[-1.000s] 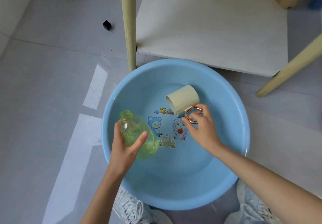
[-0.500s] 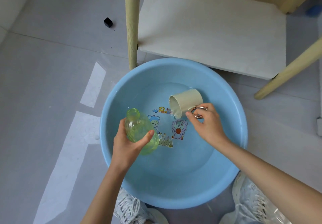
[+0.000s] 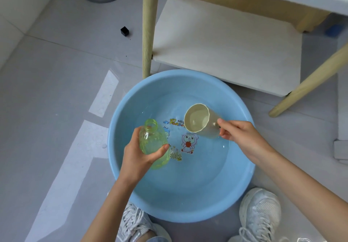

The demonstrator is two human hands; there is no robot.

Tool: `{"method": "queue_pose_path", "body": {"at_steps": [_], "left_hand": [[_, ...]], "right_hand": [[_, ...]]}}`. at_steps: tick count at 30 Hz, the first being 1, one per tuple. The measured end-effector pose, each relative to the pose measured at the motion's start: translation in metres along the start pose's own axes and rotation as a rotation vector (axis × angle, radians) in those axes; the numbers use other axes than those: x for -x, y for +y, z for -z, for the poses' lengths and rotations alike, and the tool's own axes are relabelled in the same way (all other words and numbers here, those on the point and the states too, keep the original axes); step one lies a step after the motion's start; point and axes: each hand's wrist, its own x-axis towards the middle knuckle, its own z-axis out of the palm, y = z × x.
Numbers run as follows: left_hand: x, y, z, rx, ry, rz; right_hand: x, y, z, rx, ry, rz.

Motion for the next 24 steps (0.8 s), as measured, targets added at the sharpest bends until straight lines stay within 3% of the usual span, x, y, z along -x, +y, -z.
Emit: {"method": "queue_pose_path", "body": {"at_steps": [10,16,21,24], "left_hand": [[0.012,0.021,-0.004,-0.088,-0.03,-0.071],[0.016,0.036,-0.003,-0.084,-0.029,-0.102],[0.017,0.04,-0.001,-0.156,-0.043,-0.184],[0.018,0.039,0.001,-0.175,-0.055,-0.196]], "right_hand": [[0.03,-0.033,0.02,-0.081,-0.105,0.107],[0.054,-0.056,0.034,0.018,-0.153,0.232],[0.071,-0.075,0.041,0.287,-0.111,0.353],[0.077,-0.084,0.038,0.287,-0.103,0.401]]}}
